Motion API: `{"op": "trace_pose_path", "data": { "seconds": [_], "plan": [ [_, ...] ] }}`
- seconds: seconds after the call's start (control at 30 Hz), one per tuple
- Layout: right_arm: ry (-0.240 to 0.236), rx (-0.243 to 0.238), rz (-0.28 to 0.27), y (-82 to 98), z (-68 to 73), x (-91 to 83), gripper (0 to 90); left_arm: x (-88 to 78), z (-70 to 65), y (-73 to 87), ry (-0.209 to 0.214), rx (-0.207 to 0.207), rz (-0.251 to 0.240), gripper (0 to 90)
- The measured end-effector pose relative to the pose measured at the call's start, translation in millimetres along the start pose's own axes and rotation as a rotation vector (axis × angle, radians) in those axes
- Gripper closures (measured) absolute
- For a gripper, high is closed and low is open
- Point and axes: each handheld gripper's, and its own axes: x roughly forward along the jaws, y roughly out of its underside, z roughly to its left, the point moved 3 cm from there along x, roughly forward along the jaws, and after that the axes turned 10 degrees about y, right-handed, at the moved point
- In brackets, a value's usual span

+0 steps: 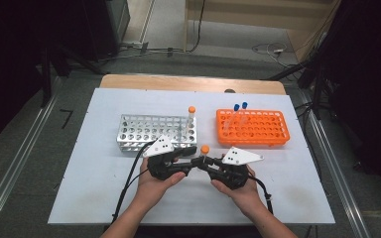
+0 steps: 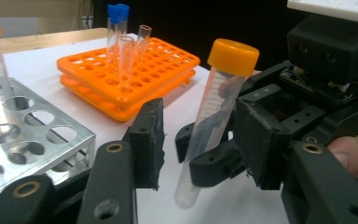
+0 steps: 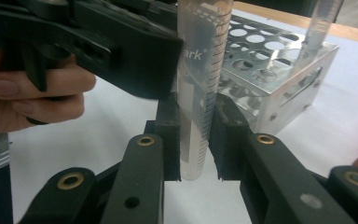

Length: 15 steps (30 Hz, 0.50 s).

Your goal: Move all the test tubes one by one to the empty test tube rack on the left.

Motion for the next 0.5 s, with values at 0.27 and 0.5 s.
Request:
{"op": "trace_pose_path", "data": {
  "seconds": [0.27, 0.5],
  "plan": [
    [-0.020, -0.023, 0.014, 0.3, 8.7, 4.1, 73.0, 3.7, -2.6, 0.0, 0.016, 0.013, 0.002, 66.3],
    [-0.023, -0.019, 0.029, 2.1, 8.3, 5.9, 73.0, 5.2, -4.0, 1.7, -0.023, 0.061, 0.027, 74.1]
  ]
}}
